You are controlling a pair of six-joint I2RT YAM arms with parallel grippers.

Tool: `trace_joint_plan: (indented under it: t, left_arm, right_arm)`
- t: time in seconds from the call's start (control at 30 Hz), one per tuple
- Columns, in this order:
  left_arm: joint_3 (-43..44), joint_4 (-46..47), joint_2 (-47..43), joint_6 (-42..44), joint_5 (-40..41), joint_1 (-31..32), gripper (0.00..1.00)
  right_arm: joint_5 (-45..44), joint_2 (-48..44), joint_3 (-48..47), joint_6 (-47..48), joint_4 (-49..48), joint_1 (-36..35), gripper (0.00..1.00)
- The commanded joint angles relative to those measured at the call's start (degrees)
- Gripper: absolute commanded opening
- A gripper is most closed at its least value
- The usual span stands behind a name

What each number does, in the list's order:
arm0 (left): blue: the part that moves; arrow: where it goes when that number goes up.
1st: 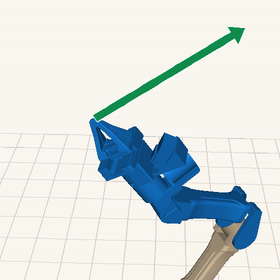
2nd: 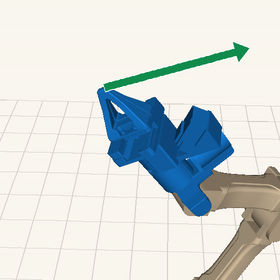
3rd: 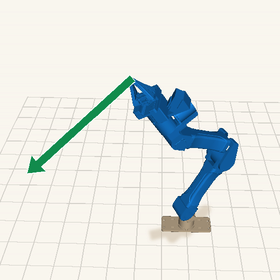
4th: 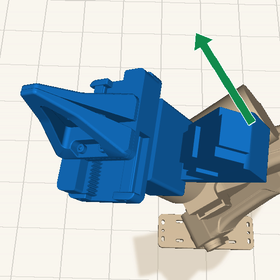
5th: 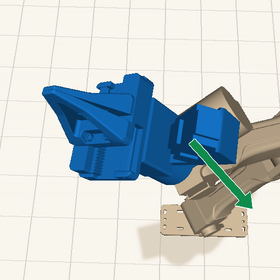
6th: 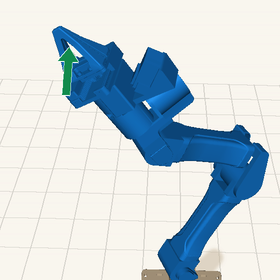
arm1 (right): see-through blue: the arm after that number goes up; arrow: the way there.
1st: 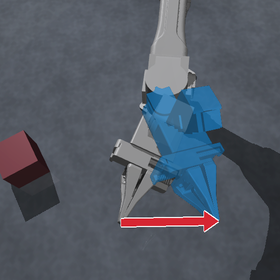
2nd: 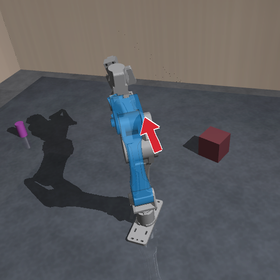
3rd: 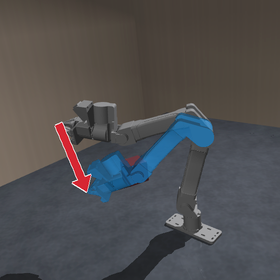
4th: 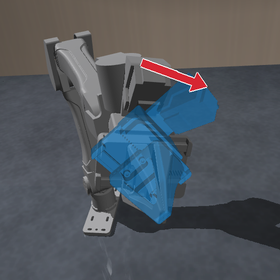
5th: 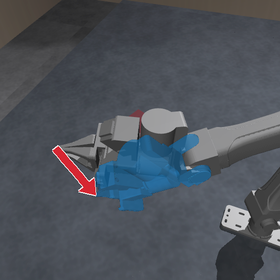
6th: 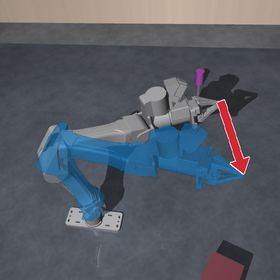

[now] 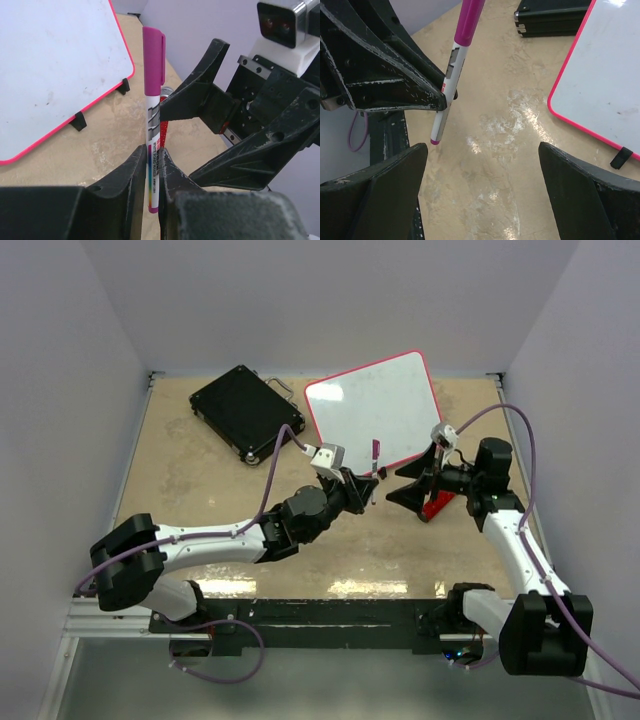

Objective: Write a sentence on the whiteboard
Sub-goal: Pass from the left arm to the right

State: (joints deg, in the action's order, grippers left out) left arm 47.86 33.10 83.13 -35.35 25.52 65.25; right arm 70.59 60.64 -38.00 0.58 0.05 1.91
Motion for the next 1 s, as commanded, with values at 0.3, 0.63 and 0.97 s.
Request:
trace_joint_plan:
  t: [0.3,0.63,0.97]
  left_arm:
    - [0.84,11.36,1.59,-5.42,-0.47,-0.74,0.02]
    - [1.01,14.27,4.23,-7.28,-1.44,-0.74,0.02]
    - [2.33,16.82,6.60,-6.31,-1.00,-0.74,0.02]
  right_arm:
    - [3.68,0.62,-0.41,-3.29,-4.61,-1.39,0.99]
    - [4.47,2.37,1.96,-15.96,-16.05,-3.58,0.94]
    - [3.33,6.33,0.91,-17.72,-16.23,-7.18,0.25]
